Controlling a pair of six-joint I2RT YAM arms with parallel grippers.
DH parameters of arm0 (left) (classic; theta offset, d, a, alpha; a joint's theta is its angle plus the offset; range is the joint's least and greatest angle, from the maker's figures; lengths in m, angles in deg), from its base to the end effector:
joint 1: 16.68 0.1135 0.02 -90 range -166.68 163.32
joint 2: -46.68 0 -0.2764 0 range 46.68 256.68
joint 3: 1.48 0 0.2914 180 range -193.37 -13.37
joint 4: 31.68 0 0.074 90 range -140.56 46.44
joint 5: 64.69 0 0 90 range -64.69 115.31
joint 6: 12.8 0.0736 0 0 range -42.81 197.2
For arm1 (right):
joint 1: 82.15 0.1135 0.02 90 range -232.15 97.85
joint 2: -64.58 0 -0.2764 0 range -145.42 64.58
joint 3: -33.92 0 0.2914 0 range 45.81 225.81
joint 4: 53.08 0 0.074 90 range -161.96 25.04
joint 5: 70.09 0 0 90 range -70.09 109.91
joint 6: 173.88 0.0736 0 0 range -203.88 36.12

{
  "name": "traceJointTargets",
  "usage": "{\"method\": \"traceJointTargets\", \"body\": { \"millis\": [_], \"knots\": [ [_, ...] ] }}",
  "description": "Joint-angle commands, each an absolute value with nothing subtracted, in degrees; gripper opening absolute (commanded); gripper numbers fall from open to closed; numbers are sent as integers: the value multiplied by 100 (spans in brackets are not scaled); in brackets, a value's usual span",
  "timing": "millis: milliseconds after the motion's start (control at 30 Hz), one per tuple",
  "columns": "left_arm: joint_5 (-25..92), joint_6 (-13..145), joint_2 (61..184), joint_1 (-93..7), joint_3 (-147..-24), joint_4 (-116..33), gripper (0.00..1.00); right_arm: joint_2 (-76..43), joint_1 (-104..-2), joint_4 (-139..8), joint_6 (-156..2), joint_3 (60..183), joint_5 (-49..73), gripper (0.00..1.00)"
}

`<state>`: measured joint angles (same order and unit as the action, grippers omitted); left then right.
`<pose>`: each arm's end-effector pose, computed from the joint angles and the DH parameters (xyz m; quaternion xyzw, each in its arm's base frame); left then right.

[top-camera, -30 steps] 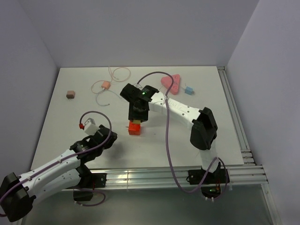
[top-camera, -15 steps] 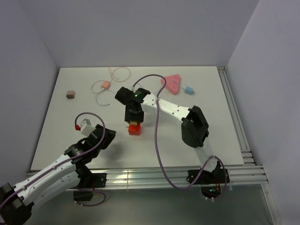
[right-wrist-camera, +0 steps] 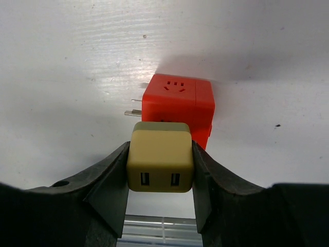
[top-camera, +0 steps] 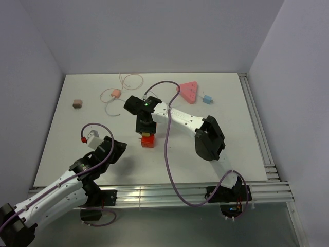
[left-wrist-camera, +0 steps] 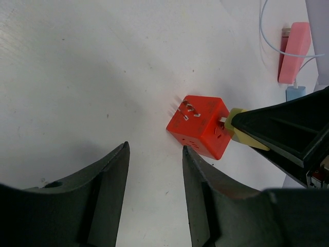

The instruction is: Insert the plug

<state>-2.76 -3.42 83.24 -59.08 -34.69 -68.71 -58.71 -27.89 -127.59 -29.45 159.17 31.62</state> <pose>0.1672 -0.1057 0.1711 -0.3844 0.7988 -0.2528 0.3877 0.3081 0.4026 0.2152 0.0169 0.9832 0.0638 0.1699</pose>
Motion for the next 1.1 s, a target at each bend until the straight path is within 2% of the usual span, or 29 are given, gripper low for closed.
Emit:
{"method": "traceJointTargets", "body": {
  "millis": [0, 300, 467, 1067],
  "knots": [
    [-229, -235, 8237, -5861, -3446, -6879, 51, -6005, -2722, -13175, -2878, 16208, 3608, 0],
    [-220, -199, 8210, -5826, -3446, -6905, 50, -5381, -2660, -12622, -3054, 16032, 3705, 0],
    [-194, -226, 8140, -5825, -3411, -6887, 50, -5592, -2687, -13342, -2817, 16516, 3828, 0],
    [-158, -217, 8131, -5808, -3428, -6896, 50, -5759, -2766, -13238, -2684, 16191, 3582, 0]
  ]
}}
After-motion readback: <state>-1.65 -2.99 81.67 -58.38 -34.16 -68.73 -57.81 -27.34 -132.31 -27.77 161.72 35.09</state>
